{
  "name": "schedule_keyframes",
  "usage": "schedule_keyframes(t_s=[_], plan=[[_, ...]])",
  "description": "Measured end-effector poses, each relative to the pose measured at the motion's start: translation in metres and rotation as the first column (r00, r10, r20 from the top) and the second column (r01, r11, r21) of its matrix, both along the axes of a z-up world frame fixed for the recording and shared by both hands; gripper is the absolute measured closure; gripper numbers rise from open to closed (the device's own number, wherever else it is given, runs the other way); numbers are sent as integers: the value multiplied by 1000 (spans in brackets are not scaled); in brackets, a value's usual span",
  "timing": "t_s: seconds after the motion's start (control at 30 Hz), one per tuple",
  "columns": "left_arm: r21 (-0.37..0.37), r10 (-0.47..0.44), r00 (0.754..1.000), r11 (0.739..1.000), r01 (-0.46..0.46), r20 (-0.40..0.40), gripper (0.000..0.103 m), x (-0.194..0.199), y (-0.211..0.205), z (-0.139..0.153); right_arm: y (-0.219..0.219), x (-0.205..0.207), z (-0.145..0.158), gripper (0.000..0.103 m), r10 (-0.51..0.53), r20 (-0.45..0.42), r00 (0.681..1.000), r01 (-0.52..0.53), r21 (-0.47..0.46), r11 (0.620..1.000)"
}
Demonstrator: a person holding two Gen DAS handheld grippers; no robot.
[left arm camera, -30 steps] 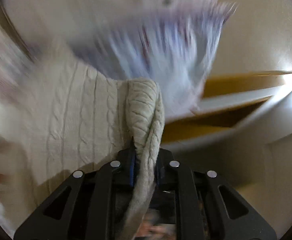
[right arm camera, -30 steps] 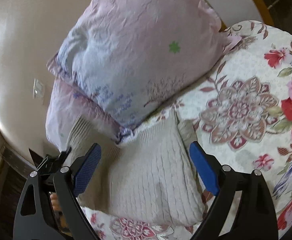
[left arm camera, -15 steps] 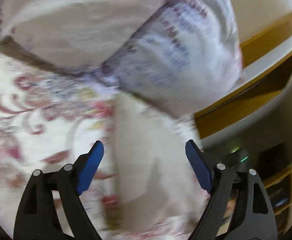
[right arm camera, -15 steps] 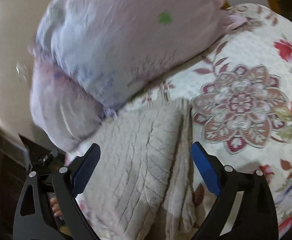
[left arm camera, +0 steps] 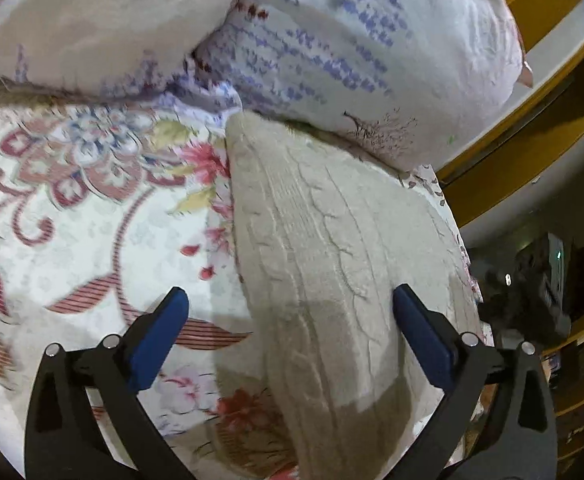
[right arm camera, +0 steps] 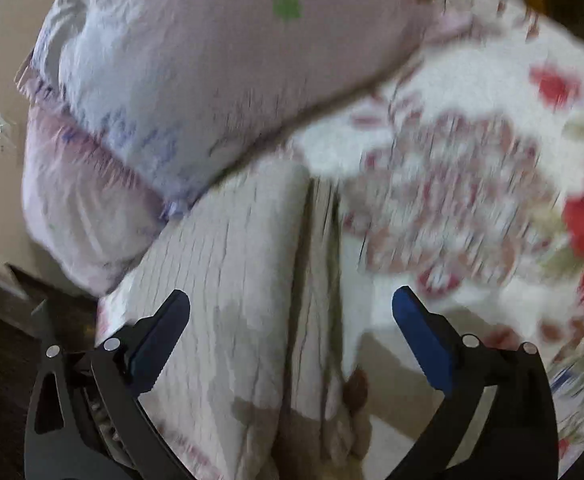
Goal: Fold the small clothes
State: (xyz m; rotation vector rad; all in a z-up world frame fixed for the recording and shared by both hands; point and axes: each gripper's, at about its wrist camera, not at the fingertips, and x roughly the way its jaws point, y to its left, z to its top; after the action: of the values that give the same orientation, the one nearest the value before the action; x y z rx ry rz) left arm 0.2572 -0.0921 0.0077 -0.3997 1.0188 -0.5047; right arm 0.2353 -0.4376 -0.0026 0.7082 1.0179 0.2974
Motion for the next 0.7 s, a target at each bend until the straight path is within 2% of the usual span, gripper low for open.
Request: schedule_keyframes(t_s=[0.07,0.1,0.13,0.17,0.2,0.23,0.27,0.3,0.33,0.4,0.47,0.5,0.57,0.6,0.63,0.67,0.7], plan=[[3,7,1000,1000,-7,10,2,3,-9,-3,5,-3,-8,1,31,-20,999,-31,19,999],[3,3,1000,1000,-3,14,2,4,-12,-5,8,-6,-6,8,38,14,999,-38,-13,999],[8,-8,1000,1000,8,26,9,5,-18,-6,11,-6,-6,41,51,17,999,-51,-25,998],[-5,-29,999,1000,30,23,31,5,-21,-6,17,-6,-11,56,86,8,996,-86,1,996],[-44,-58,998,997,58,-4,33,7,-24,-10,20,-6,-12,57,92,7,996,-92,22,996],[-52,-50,999,997,50,-8,42,6,-22,-10,23,-9,-9,64,83,33,996,-83,2,997],[-51,-67,998,996,67,-7,46,6,-20,-9,26,-12,-5,67,88,53,995,-88,-5,996],[-56,-94,996,994,94,4,56,5,-16,-6,27,-13,-3,68,85,62,994,-85,1,996],[-80,-107,994,991,107,7,61,3,-8,-2,32,-15,3,70,86,86,993,-88,18,996],[-117,-98,995,988,101,26,62,-6,14,7,45,-18,15,71,117,133,984,-123,38,992],[-101,-80,991,991,91,107,62,-22,41,24,72,-18,26,71,181,171,969,-188,27,982],[-75,-70,988,994,81,135,59,-27,51,30,90,-16,29,71,216,178,960,-220,3,976],[113,-35,984,993,15,173,42,-31,61,34,113,-8,24,66,250,154,956,-245,-49,968],[233,-8,981,972,-38,192,40,-33,61,34,122,-3,21,66,246,130,960,-233,-106,967],[359,26,971,926,-112,236,38,-40,63,35,130,-2,20,59,198,108,974,-171,-217,961],[399,32,963,906,-141,268,28,-47,65,37,130,-7,23,56,176,127,976,-142,-239,961],[406,31,957,901,-152,289,24,-55,67,39,129,-17,30,56,146,168,975,-103,-243,965]])
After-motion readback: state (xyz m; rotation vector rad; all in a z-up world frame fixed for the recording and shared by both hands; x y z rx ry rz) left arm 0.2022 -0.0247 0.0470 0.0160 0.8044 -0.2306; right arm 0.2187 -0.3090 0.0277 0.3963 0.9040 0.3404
